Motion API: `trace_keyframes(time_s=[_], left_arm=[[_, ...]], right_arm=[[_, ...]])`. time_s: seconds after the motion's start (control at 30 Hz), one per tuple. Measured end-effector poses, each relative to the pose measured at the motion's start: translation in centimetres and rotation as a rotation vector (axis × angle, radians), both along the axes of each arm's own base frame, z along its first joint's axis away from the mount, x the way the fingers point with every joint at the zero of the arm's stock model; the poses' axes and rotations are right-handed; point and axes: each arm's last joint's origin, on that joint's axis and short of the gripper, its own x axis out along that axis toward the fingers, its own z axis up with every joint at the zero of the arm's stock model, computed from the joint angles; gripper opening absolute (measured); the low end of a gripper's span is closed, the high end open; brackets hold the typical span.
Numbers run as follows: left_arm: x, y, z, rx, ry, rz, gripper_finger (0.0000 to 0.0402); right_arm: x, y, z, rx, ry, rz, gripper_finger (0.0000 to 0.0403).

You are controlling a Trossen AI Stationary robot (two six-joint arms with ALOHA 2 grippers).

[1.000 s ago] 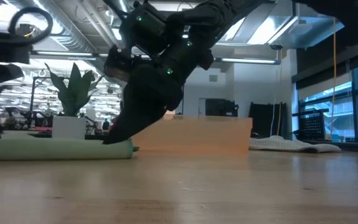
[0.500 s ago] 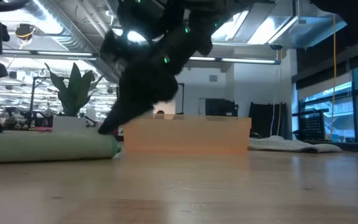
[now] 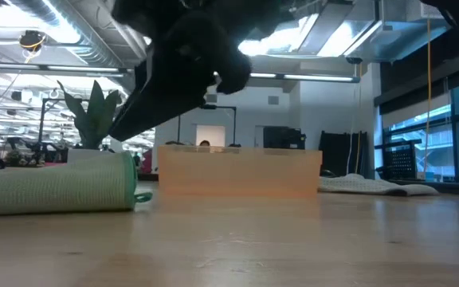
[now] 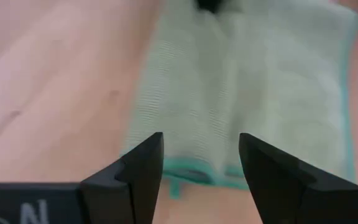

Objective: Roll microfiber towels into tight, uniform cylinder then place into a basket
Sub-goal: Roll the green microfiber towel

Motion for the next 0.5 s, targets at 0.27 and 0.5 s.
trace_keyframes(time_s=[0.27, 0.5], left_arm=[[0.2, 0.2, 0.0, 0.001, -0.009, 0.016, 0.0037], [0.3, 0.2, 0.0, 0.002, -0.022, 0.035, 0.0069]], right_arm=[[-0.6, 2.6, 0.0, -0.011, -0.006, 0.073, 0.0210], [-0.7, 2.9, 0.0, -0.010, -0.007, 0.077, 0.0210]])
